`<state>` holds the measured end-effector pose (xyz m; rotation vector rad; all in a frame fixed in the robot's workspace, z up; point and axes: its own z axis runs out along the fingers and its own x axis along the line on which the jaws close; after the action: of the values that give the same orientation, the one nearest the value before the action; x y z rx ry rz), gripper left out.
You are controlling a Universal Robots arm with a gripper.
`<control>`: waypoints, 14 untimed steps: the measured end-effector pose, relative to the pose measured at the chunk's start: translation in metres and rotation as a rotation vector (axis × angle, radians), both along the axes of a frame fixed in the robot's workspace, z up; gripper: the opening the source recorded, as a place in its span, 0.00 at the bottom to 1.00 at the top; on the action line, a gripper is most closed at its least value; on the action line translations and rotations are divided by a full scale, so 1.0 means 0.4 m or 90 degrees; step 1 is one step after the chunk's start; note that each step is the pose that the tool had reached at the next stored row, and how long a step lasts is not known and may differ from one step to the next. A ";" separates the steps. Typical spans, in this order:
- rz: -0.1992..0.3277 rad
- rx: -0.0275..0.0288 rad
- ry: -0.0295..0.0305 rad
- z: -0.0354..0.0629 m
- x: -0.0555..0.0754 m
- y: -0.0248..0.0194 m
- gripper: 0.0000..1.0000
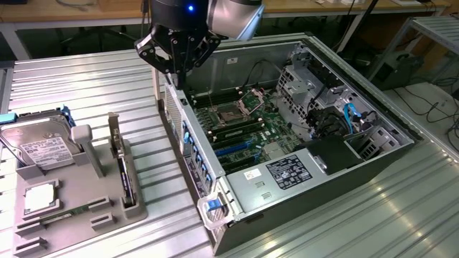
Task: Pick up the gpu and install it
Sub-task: 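Reach for the gpu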
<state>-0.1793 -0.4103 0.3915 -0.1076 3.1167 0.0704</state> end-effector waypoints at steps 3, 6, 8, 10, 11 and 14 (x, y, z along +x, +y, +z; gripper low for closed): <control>0.000 0.0000 0.0000 0.000 -0.003 0.000 0.11; 0.000 0.0000 0.0000 0.000 -0.006 0.000 0.11; 0.000 0.0000 0.0000 0.000 -0.009 -0.001 0.11; 0.000 0.0000 0.0000 0.000 -0.012 -0.001 0.11; 0.000 0.0000 0.0000 0.000 -0.014 -0.001 0.11; 0.000 0.0000 0.0000 0.000 -0.017 -0.001 0.11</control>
<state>-0.1862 -0.4108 0.3915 -0.1076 3.1167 0.0704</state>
